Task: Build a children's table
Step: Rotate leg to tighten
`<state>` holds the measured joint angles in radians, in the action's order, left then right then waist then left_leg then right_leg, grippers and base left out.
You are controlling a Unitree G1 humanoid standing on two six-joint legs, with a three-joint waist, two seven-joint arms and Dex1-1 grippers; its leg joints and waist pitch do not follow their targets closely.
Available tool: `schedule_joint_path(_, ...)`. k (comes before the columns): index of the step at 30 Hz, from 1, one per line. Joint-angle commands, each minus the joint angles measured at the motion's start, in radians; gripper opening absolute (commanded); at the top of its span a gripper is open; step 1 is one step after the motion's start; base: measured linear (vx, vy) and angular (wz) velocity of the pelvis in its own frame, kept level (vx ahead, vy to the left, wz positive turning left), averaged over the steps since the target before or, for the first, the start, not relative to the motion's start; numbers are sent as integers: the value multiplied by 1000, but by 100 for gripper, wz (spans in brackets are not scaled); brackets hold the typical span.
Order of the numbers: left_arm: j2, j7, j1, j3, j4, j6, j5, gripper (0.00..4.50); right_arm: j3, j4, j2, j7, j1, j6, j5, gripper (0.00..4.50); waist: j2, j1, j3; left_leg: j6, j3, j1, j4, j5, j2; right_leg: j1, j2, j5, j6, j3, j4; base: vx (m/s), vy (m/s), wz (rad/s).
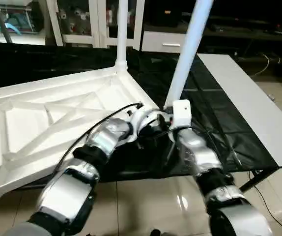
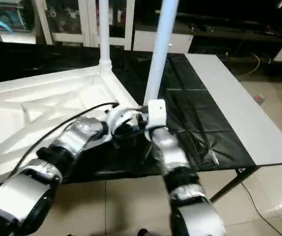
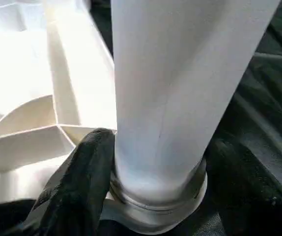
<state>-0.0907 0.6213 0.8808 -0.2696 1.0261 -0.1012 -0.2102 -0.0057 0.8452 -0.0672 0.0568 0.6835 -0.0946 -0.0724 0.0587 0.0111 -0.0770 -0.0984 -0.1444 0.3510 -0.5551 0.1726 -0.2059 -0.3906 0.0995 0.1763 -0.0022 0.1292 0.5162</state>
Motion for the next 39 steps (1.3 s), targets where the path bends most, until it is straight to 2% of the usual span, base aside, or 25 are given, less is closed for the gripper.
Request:
schedule_joint_path(1,-9,-148,1,42,43,-6,-4,0,-25,27,-26,-50,37,54,-40,251,1,8,43,20,13,-26,76,597,-23,29,63,606,-37,-11,-91,0,0,0)
schedule_joint_path(4,-19,-135,-1,30,45,5,-14,0,-46,28,-27,-127,54,79,-71,251,-1,4,44,26,9,-19,80,554,-23,30,68,558,-61,-24,-84,0,0,0)
schedule_joint_path(6,-22,-131,-2,27,49,13,-15,0,-53,27,-26,-152,58,92,-79,251,4,1,45,28,5,-11,79,499,-20,28,70,529,-88,-35,-76,0,0,0)
schedule_joint_path(8,-31,-113,-4,14,56,29,-22,0,-42,7,-9,-191,53,101,-79,306,3,-6,51,37,1,-4,80,431,-22,32,69,460,-121,-47,-61,0,0,0)
schedule_joint_path(9,-46,-75,-11,0,56,48,-29,0,-29,-56,24,-252,32,96,-89,311,1,-11,53,44,-5,4,82,392,-22,34,62,401,-137,-54,-50,0,0,0)
schedule_joint_path(10,-54,-44,-16,-10,53,63,-34,0,-28,-90,44,-288,21,94,-94,306,9,-16,57,58,-8,20,82,326,-20,46,60,366,-131,-60,-35,0,0,0)
schedule_joint_path(12,-60,-31,-20,-12,49,63,-34,0,-27,-124,63,-318,8,87,-99,336,4,-20,57,62,-14,12,77,308,-21,36,61,348,-143,-66,-33,0,0,0)
schedule_joint_path(13,-66,-9,-25,-18,45,73,-36,0,-25,-162,83,-361,-7,68,-109,352,8,-27,56,66,-24,-4,70,309,-19,23,60,357,-166,-73,-34,0,0,0)
schedule_joint_path(14,-75,19,-31,-25,40,87,-38,0,-21,-214,109,-421,-28,40,-123,357,13,-31,53,76,-28,-3,68,309,-15,25,54,372,-159,-74,-37,0,0,0)
schedule_joint_path(15,-83,47,-37,-31,35,98,-38,0,-5,-269,146,-477,-54,20,-127,357,11,-43,58,87,-32,-14,65,300,-21,20,55,374,-158,-78,-37,55,-48,9)
schedule_joint_path(17,-90,82,-44,-40,28,117,-39,0,5,-313,176,-529,-77,2,-136,375,14,-48,61,94,-34,-8,63,267,-22,23,51,336,-169,-83,-28,55,-48,7)
schedule_joint_path(18,-94,111,-50,-41,22,108,-33,0,19,-352,207,-578,-98,-16,-142,391,14,-59,64,97,-36,-3,59,241,-22,23,50,301,-178,-86,-18,51,-46,6)
schedule_joint_path(22,-152,425,-114,-121,-54,196,-13,0,89,-563,393,-813,-223,-71,-177,420,11,-79,65,112,-45,-12,50,223,-24,17,47,247,-211,-94,-8,62,-52,12)
schedule_joint_path(23,-174,503,-131,-146,-71,208,-11,0,103,-623,440,-877,-260,-96,-200,434,6,-86,71,118,-40,0,52,183,-23,36,46,206,-209,-92,-1,74,-44,7)
schedule_joint_path(24,-189,543,-140,-162,-77,233,-14,0,112,-656,467,-913,-282,-105,-210,434,9,-89,74,121,-42,-2,49,165,-26,34,46,176,-213,-93,4,74,-25,1)
schedule_joint_path(25,-220,627,-156,-195,-89,285,-22,0,127,-712,522,-985,-325,-126,-228,434,3,-93,73,134,-41,1,49,147,-24,38,43,126,-216,-92,9,74,-25,1)
schedule_joint_path(26,-225,637,-158,-199,-90,283,-25,0,130,-723,534,-1002,-334,-133,-234,434,4,-95,76,135,-41,-1,48,133,-28,37,44,103,-225,-93,16,64,-8,2)
schedule_joint_path(27,-236,668,-162,-202,-95,290,-26,0,134,-751,562,-1039,-358,-153,-241,434,-5,-99,77,136,-42,-5,47,125,-28,34,41,69,-241,-91,20,0,0,0)
schedule_joint_path(28,-237,669,-160,-199,-94,284,-26,0,134,-752,566,-1050,-362,-154,-241,434,-7,-100,77,132,-41,-4,47,127,-30,35,42,63,-250,-89,20,0,0,0)
schedule_joint_path(31,-246,695,-163,-197,-106,284,-22,0,140,-758,572,-1068,-369,-156,-232,434,-4,-98,76,102,-39,-5,51,182,-31,35,44,141,-241,-87,12,0,0,0)
schedule_joint_path(32,-253,711,-166,-199,-120,277,-21,0,154,-756,576,-1073,-369,-151,-223,434,-5,-98,74,74,-40,-13,54,233,-32,29,46,234,-221,-87,1,0,0,0)
schedule_joint_path(34,-263,736,-169,-203,-138,275,-18,0,182,-748,583,-1075,-365,-138,-197,434,-6,-96,69,45,-38,-16,59,290,-33,26,48,326,-193,-88,-10,0,0,0)
schedule_joint_path(36,-272,759,-171,-207,-147,277,-15,0,209,-718,577,-1067,-348,-122,-164,434,-5,-93,67,32,-35,-14,63,318,-30,27,47,381,-169,-87,-15,0,0,0)
schedule_joint_path(37,-280,785,-173,-211,-155,281,-13,0,227,-687,570,-1054,-329,-105,-130,434,-4,-93,69,22,-33,-20,64,339,-31,25,48,413,-156,-87,-19,0,0,0)
schedule_joint_path(39,-283,792,-173,-212,-158,285,-16,0,238,-650,560,-1049,-307,-94,-106,434,-4,-92,75,13,-31,-19,63,328,-30,25,51,402,-158,-88,-15,0,0,0)
